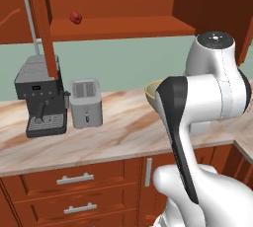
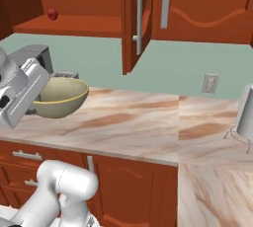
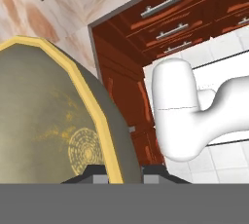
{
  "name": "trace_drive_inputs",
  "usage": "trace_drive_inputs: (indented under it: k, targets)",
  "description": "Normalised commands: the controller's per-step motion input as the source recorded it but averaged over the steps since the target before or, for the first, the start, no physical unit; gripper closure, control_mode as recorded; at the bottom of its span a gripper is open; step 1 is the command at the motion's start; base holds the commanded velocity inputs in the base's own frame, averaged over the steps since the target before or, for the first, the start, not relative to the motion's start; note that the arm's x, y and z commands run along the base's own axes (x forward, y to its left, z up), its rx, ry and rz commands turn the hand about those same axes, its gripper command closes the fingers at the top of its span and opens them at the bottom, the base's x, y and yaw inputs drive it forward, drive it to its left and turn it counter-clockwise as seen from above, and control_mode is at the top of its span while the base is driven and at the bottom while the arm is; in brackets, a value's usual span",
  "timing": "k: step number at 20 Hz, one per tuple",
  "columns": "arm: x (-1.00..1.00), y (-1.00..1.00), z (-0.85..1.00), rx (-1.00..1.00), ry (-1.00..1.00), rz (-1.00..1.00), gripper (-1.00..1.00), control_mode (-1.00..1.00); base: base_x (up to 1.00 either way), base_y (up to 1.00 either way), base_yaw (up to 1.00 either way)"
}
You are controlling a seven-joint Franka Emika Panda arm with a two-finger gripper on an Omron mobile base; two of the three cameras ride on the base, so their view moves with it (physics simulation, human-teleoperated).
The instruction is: Pick the mug and place it in the sink. Pick the bowl and place it in the open cabinet and then close the cabinet.
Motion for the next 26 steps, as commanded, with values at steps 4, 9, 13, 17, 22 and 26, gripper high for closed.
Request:
trace_drive_inputs:
  k: [4, 9, 13, 17, 22, 26]
  targets:
    - [0.0, 0.0, 0.0, 0.0, 0.0, 0.0, 1.0, 1.0, 0.64, 0.0, -0.12]
    - [0.0, 0.0, 0.0, 0.0, 0.0, 0.0, 1.0, 1.0, 0.68, -0.01, -0.06]
    - [0.0, 0.0, 0.0, 0.0, 0.0, 0.0, 1.0, 1.0, 0.52, 0.05, -0.03]
    - [0.0, 0.0, 0.0, 0.0, 0.0, 0.0, 1.0, 1.0, 0.26, 0.15, 0.0]
    - [0.0, 0.0, 0.0, 0.0, 0.0, 0.0, 1.0, 1.0, 0.2, 0.23, 0.0]
    - [0.0, 0.0, 0.0, 0.0, 0.0, 0.0, 1.0, 1.0, 0.06, 0.12, 0.01]
